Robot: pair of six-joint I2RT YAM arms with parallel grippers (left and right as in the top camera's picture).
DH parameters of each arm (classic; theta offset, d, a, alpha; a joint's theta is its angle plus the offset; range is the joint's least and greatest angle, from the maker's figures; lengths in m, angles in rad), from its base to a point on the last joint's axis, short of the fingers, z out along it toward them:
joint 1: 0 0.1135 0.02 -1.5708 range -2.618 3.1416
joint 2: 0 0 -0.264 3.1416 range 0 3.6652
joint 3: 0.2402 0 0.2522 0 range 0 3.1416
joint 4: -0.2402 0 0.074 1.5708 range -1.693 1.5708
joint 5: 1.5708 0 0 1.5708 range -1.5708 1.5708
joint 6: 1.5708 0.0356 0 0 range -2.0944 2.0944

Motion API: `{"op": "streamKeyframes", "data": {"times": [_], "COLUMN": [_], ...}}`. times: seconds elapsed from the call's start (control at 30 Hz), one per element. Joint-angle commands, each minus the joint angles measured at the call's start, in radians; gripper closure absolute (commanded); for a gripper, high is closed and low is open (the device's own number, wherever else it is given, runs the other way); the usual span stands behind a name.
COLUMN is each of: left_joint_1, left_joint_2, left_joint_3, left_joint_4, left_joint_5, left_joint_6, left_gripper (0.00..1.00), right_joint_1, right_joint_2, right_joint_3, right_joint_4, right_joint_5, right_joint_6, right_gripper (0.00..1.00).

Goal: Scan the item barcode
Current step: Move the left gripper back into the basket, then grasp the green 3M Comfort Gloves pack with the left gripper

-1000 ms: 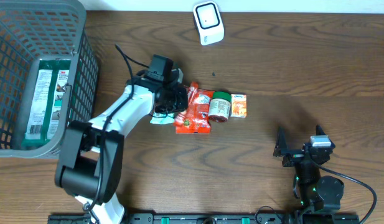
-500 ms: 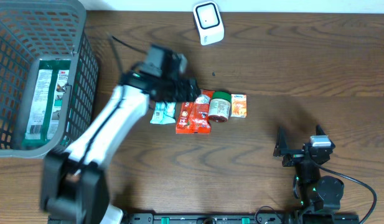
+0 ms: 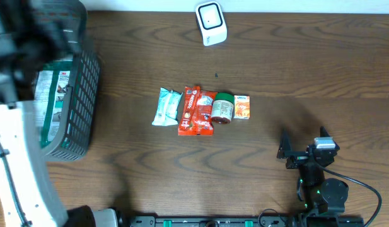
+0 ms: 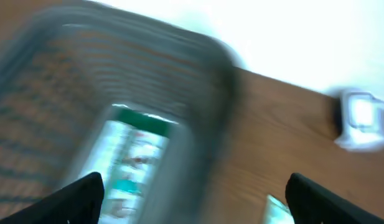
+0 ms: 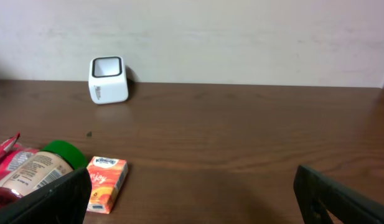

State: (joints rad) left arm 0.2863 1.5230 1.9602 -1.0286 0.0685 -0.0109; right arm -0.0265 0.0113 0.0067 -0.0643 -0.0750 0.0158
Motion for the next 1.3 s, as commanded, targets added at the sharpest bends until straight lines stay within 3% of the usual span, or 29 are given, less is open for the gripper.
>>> {"op": "streamKeyframes", "data": {"times": [0.0,0.2,0.67,1.27], "left_joint_1": [0.122,0.187,0.185,0.181], "left_joint_2": [0.065,0.233,0.605,0.795], "left_joint_3": [-0.014,-0.026,-0.027,-0.104], "left_joint_4": [0.025,0.008,-0.112,-0.045], "left_joint_5": [-0.039,-0.04,-0.039,-0.029], "left_joint_6": [0.099,0.199,0.201,0.204], "left_gripper": [0.06,0.05,0.05,0.05], "right_joint_1": [0.004,0.004,0.004,0.004], "right_joint_2": [-0.005,-0.005,-0.005,-0.005], "right_joint_3": [-0.002,-0.002,-0.002,-0.002], "right_joint_4": [-0.004,-0.004,-0.004,-0.004], "right_joint_5": [-0.005,-0.005,-0.005,-0.005], "right_joint_6": [0.013,0.013,0.013,0.013], "right_gripper": [0.01,0.01,0.01,0.01]}}
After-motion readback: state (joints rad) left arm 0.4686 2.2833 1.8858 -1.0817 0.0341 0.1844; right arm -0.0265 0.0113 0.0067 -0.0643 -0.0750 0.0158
